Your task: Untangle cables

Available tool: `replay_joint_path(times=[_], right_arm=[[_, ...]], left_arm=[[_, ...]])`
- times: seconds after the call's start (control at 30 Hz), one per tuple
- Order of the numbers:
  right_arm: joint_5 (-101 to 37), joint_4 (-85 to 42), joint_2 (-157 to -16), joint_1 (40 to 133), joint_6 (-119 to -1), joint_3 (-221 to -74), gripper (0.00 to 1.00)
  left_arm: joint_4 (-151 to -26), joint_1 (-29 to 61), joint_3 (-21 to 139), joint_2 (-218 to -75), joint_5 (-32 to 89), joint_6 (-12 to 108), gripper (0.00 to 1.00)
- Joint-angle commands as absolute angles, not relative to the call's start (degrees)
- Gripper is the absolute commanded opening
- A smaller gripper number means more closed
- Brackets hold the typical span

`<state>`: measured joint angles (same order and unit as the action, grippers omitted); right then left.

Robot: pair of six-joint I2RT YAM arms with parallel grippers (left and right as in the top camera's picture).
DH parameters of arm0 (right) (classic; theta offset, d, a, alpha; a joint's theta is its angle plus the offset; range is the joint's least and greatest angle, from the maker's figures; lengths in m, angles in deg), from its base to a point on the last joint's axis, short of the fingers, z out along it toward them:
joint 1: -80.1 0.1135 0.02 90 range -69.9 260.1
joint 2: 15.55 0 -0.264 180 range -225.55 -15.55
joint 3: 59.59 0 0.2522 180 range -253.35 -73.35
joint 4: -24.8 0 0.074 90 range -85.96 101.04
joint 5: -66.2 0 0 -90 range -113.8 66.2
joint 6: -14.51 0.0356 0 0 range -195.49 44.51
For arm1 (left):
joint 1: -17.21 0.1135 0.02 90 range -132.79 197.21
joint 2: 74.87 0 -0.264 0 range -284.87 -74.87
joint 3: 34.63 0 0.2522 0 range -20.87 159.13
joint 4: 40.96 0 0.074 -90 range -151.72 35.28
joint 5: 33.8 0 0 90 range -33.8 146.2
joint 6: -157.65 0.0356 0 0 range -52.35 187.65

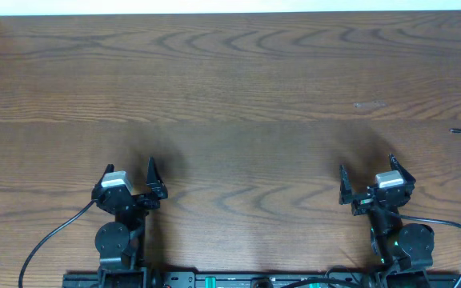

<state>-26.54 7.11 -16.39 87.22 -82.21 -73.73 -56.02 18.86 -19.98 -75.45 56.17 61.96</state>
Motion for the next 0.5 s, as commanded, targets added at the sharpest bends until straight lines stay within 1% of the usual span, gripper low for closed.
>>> replay_joint_path(times=[0.0,0.2,0.33,0.47], right_arm=[[-25.9,6.8,-15.8,87.7,-82.9,-73.7,0.99],[-25.9,6.8,-15.8,87.7,-82.9,-73.7,0.99],[-25.9,6.7,-15.8,87.7,-82.9,-73.7,0.99],[-25.9,6.8,-15.8,87.7,-82.9,-73.7,0.99]], left_arm=[[-58.8,18.7,-20.6,-75.1,57.7,62.9,0.92],[-58.3,18.7,-20.6,-75.1,48.8,62.7,0.92],[-58.2,18.7,-20.6,-75.2,47.8,61.9,0.92],[-58.2,18.7,-20.6,-75.2,47.8,57.4,0.92]])
